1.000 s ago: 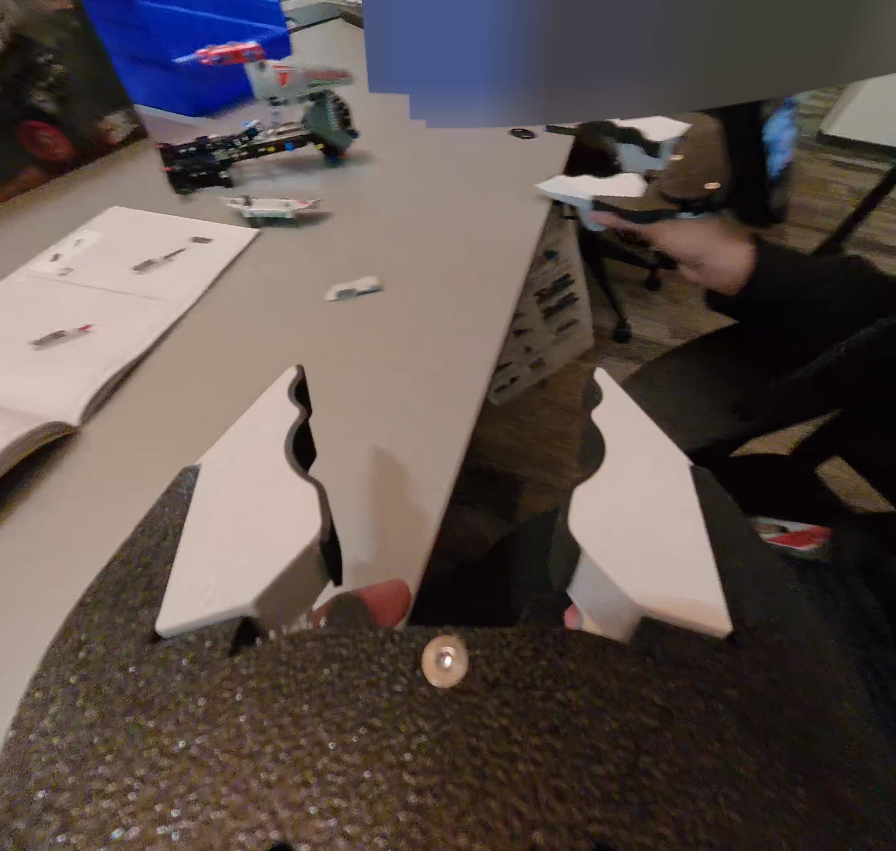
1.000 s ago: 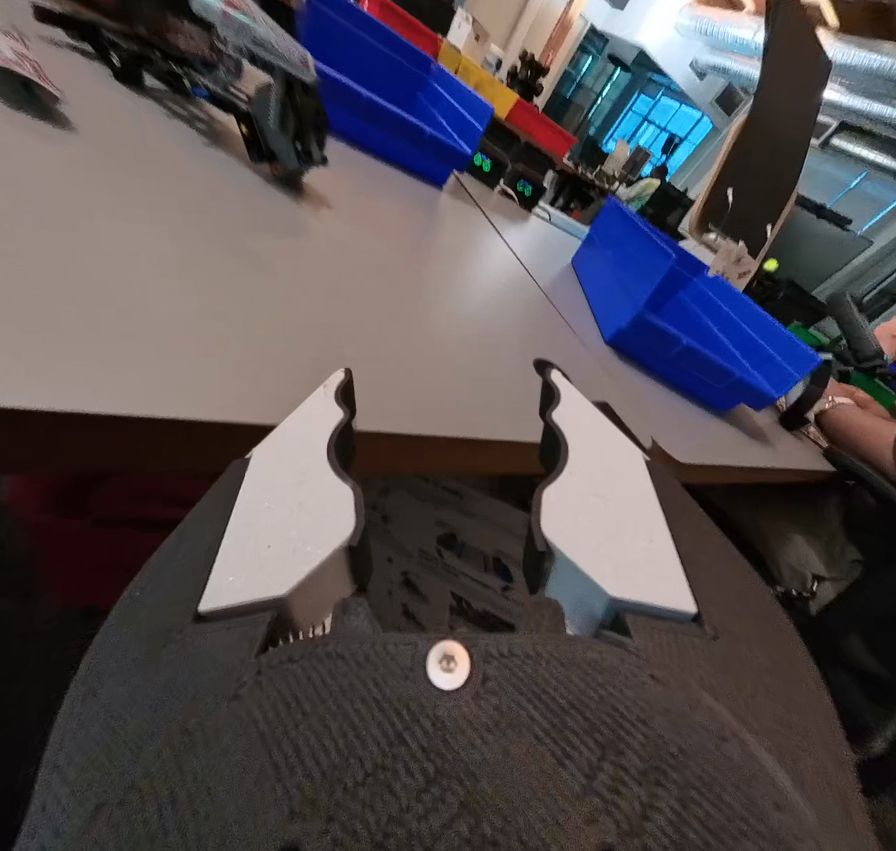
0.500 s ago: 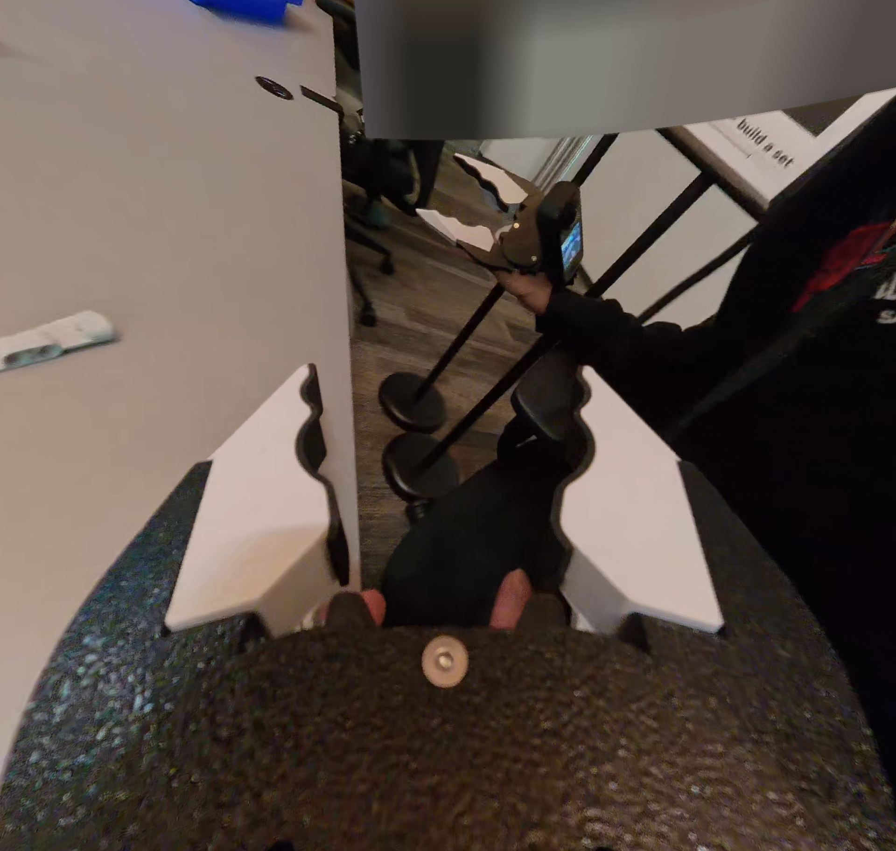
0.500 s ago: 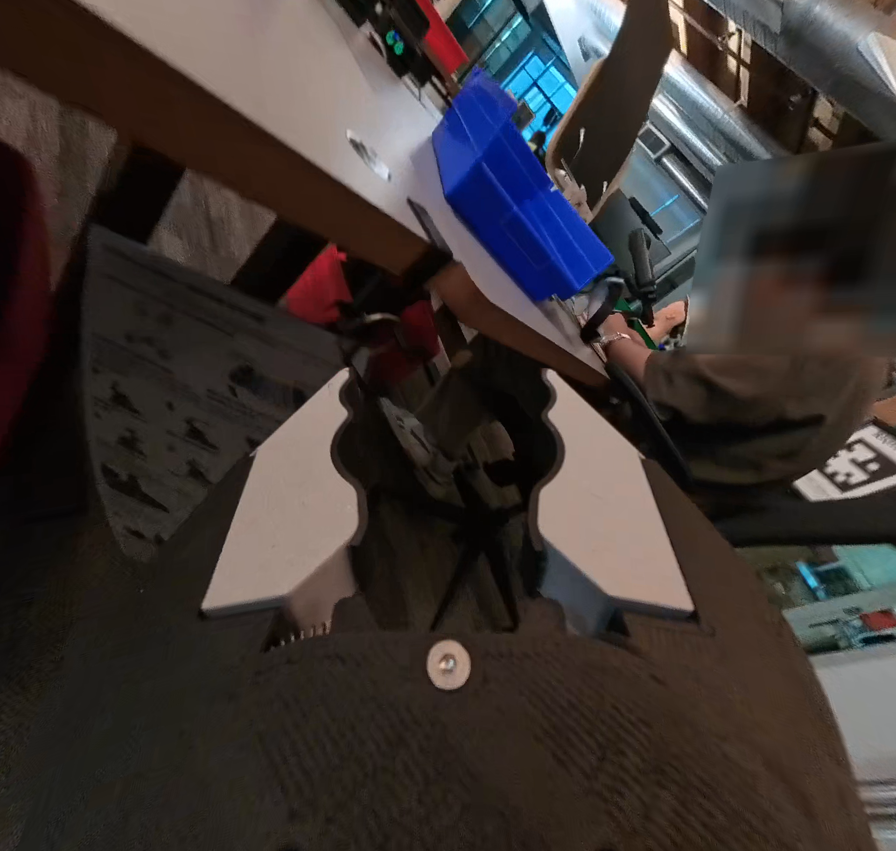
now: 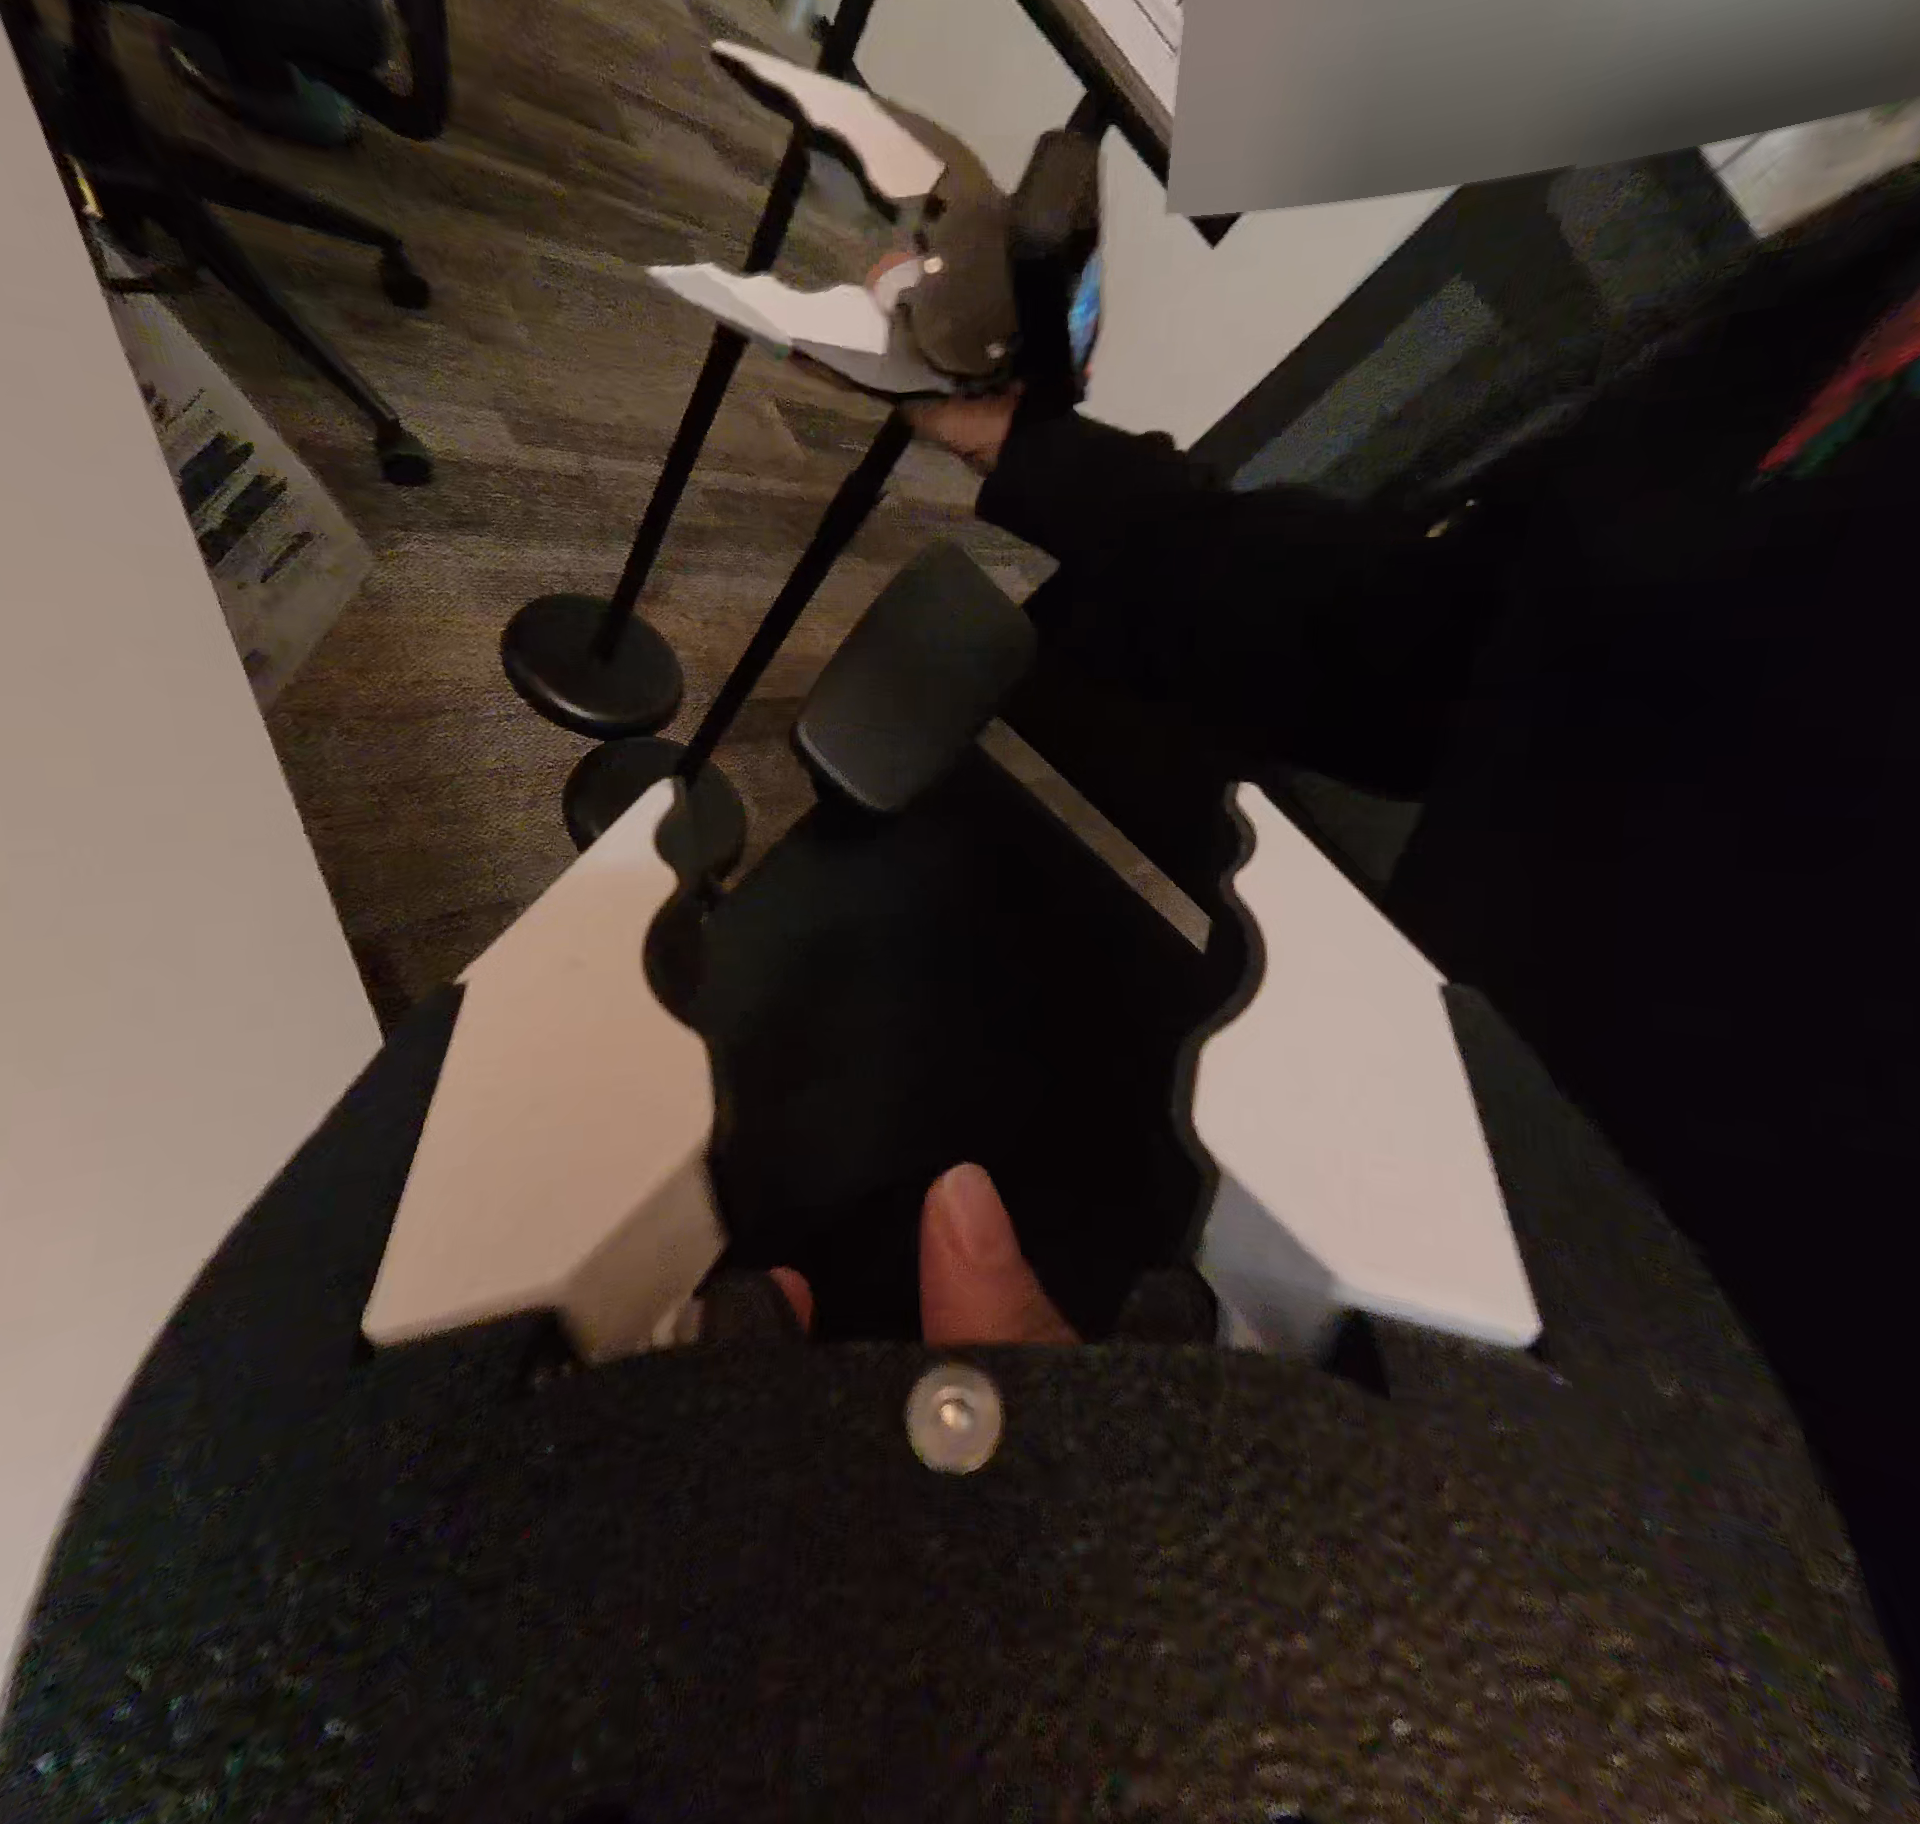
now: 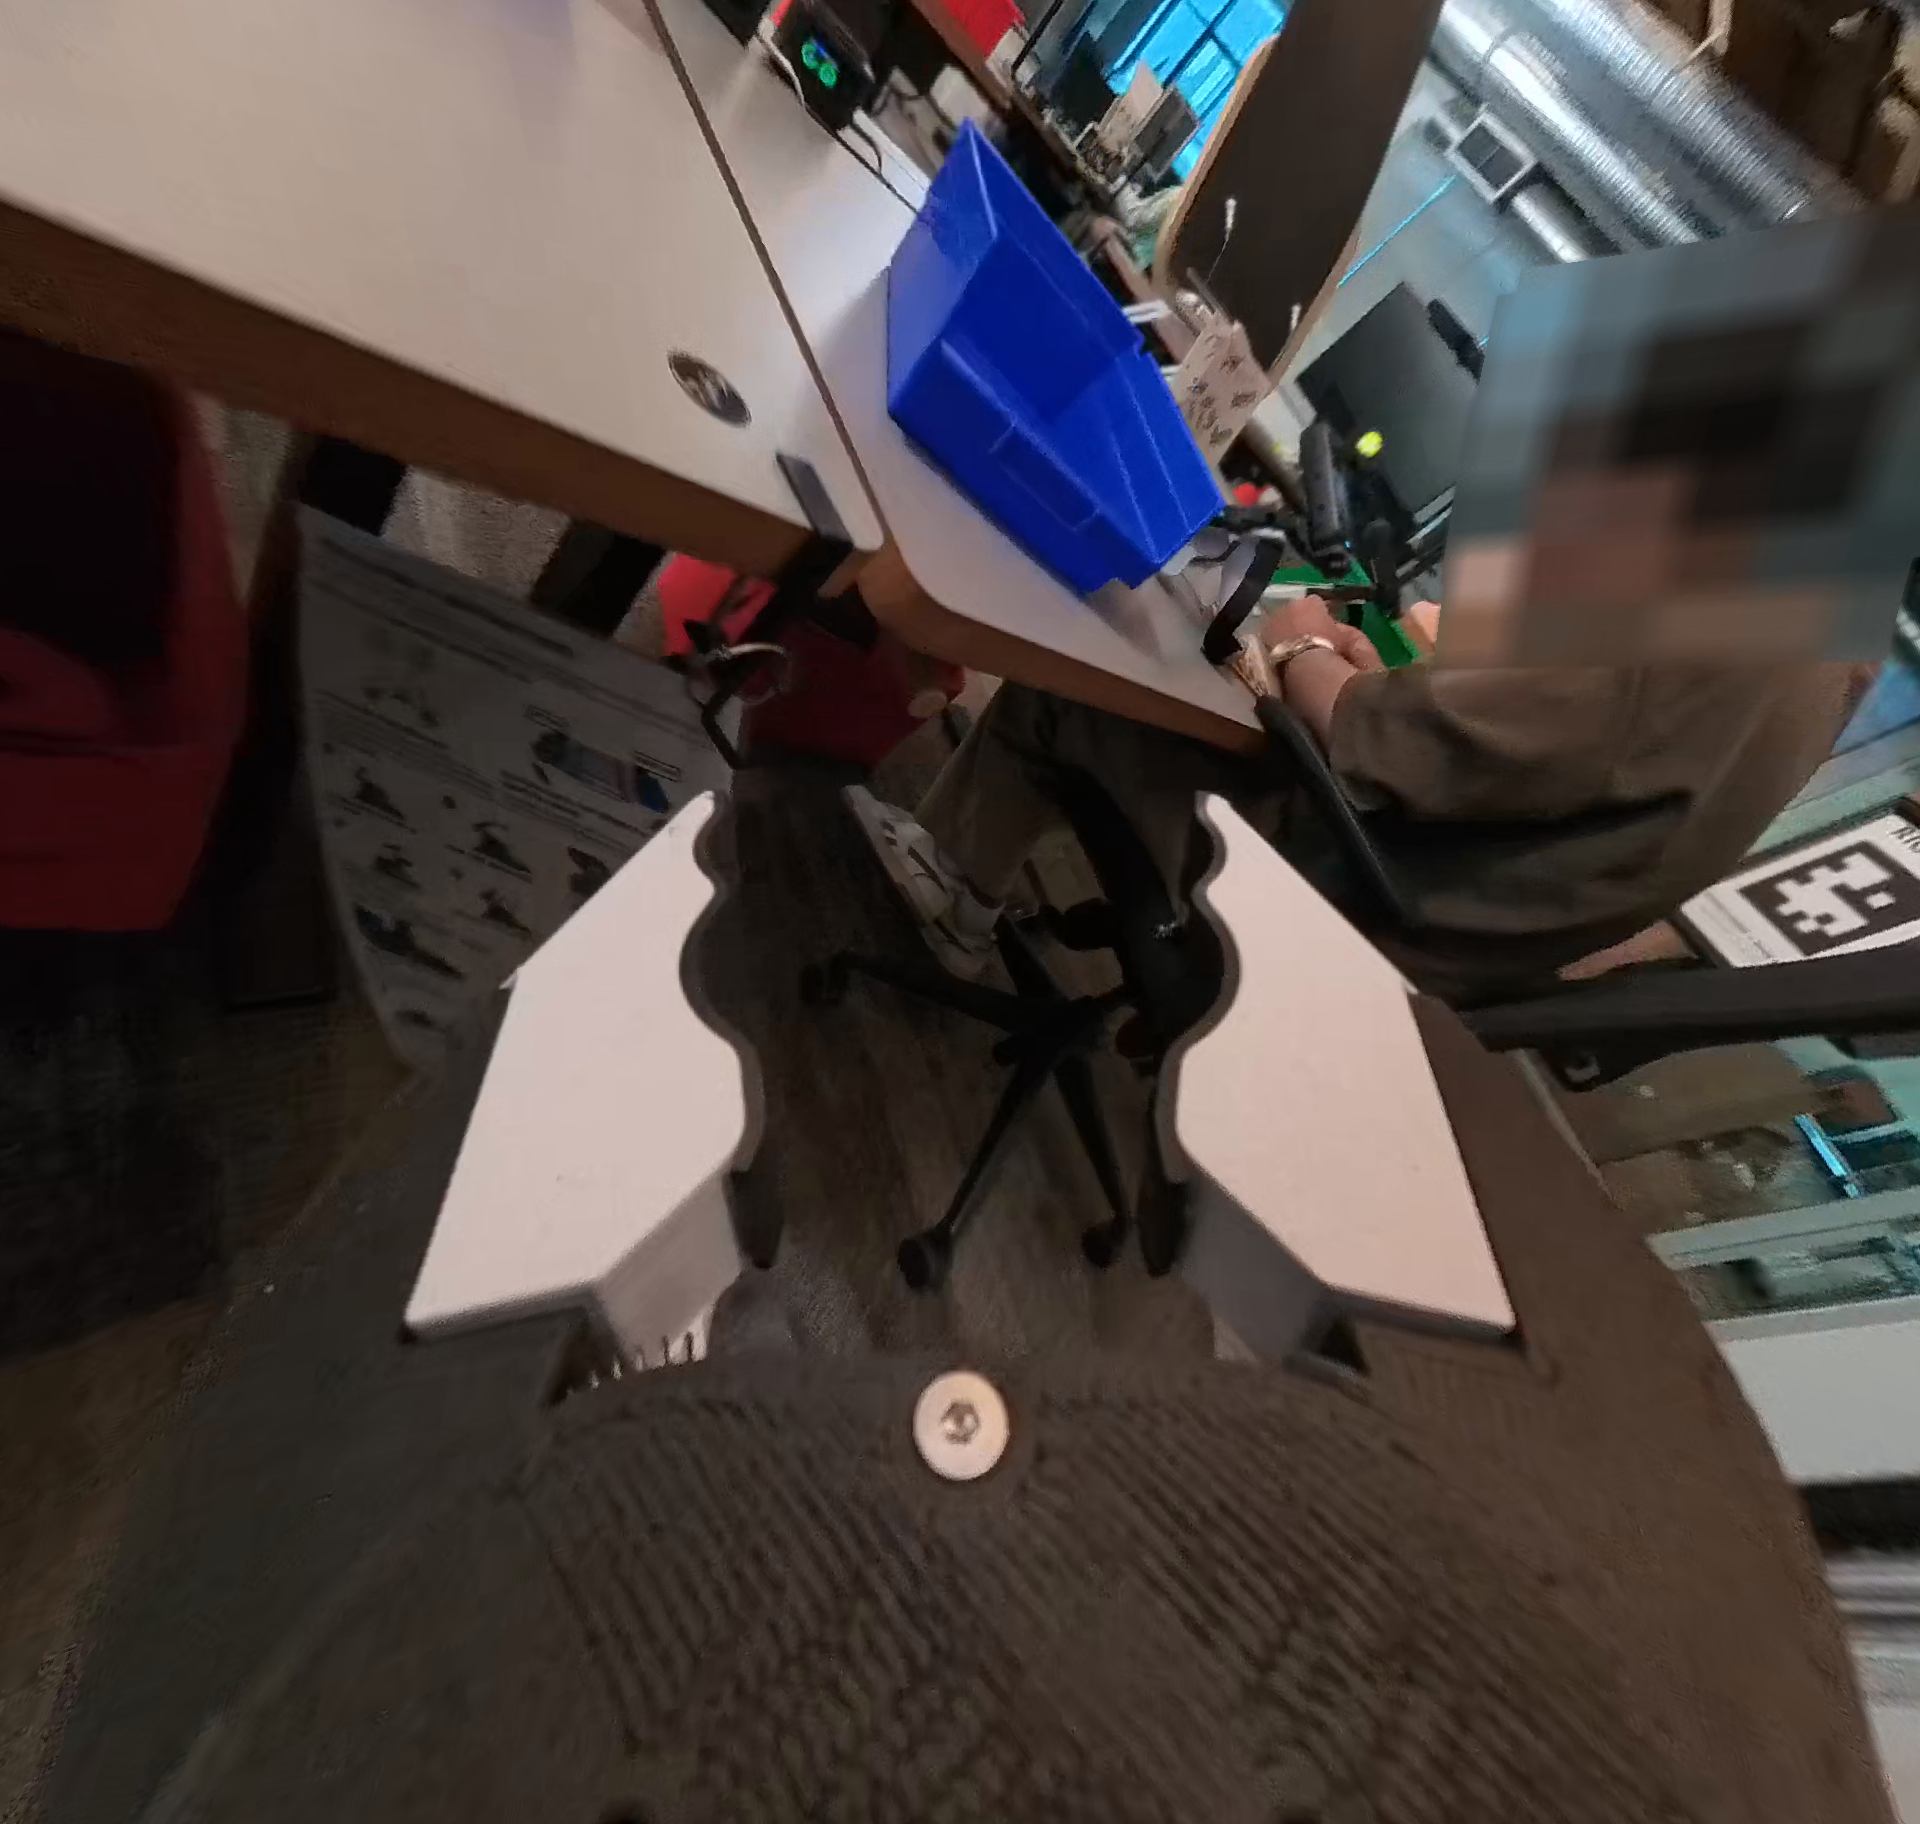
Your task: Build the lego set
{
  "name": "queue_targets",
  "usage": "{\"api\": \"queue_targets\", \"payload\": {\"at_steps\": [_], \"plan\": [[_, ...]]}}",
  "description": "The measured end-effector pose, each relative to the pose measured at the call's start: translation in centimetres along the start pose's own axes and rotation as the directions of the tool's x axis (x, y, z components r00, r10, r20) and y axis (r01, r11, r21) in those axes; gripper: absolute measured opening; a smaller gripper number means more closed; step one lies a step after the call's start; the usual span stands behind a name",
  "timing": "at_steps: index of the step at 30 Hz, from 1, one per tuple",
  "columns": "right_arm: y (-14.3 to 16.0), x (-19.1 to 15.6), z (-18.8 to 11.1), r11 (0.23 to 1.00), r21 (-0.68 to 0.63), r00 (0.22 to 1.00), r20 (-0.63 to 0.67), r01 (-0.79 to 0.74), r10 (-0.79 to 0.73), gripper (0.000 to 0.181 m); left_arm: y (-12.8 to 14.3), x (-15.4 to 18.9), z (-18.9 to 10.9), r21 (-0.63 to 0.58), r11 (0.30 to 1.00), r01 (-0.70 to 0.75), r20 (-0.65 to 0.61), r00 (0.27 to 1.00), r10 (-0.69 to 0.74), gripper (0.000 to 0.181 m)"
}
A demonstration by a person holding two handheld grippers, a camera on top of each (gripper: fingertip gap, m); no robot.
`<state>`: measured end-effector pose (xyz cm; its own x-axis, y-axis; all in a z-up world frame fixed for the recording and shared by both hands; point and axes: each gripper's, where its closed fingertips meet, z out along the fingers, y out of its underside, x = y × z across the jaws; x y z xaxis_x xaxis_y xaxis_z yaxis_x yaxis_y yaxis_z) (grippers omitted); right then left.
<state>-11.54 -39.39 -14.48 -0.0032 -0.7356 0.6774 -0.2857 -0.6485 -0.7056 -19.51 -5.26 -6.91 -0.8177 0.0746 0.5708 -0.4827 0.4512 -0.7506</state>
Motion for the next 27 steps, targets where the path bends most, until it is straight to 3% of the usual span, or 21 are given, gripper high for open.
{"api": "queue_targets", "payload": {"at_steps": [1, 6, 12, 16, 18, 21, 24, 27], "plan": [[-1.3, 0.4, -1.9, 1.000, -0.018, 1.000, 0.010, -0.011, 0.012, 0.085, -0.1, 0.4, -0.6, -0.013, 1.000, -0.002, -0.011, 1.000, 0.002, 0.097], [-3.9, -0.4, -12.6, 0.971, -0.222, 0.994, 0.049, -0.083, 0.097, 0.083, -0.1, 1.0, -4.3, -0.035, 0.999, -0.013, -0.001, 1.000, 0.013, 0.096], [-1.0, -7.9, -26.0, 0.840, -0.513, 0.972, 0.044, -0.176, 0.230, 0.079, 1.3, -0.1, -6.9, 0.008, 1.000, 0.025, 0.056, 0.998, -0.025, 0.096], [0.8, -11.9, -31.4, 0.740, -0.616, 0.945, -0.024, -0.271, 0.327, 0.076, 2.5, -2.1, -6.6, 0.043, 0.997, 0.064, 0.100, 0.993, -0.068, 0.096], [0.8, -11.8, -31.3, 0.741, -0.596, 0.938, -0.062, -0.309, 0.341, 0.074, 2.7, -3.2, -6.7, 0.055, 0.997, 0.053, 0.131, 0.990, -0.060, 0.096], [-1.0, -10.3, -27.0, 0.842, -0.468, 0.961, -0.071, -0.269, 0.268, 0.068, 2.2, -5.7, -7.2, 0.101, 0.995, -0.014, 0.226, 0.974, -0.009, 0.097], [-1.3, -7.9, -19.9, 0.902, -0.396, 0.982, -0.146, -0.172, 0.124, 0.064, 1.5, -8.5, -7.6, 0.140, 0.989, -0.045, 0.317, 0.948, -0.002, 0.098], [-0.8, -6.6, -11.3, 0.922, -0.380, 0.980, -0.145, 0.071, -0.134, 0.057, -0.3, -11.0, -7.8, 0.164, 0.974, -0.154, 0.425, 0.902, 0.071, 0.100]]}}
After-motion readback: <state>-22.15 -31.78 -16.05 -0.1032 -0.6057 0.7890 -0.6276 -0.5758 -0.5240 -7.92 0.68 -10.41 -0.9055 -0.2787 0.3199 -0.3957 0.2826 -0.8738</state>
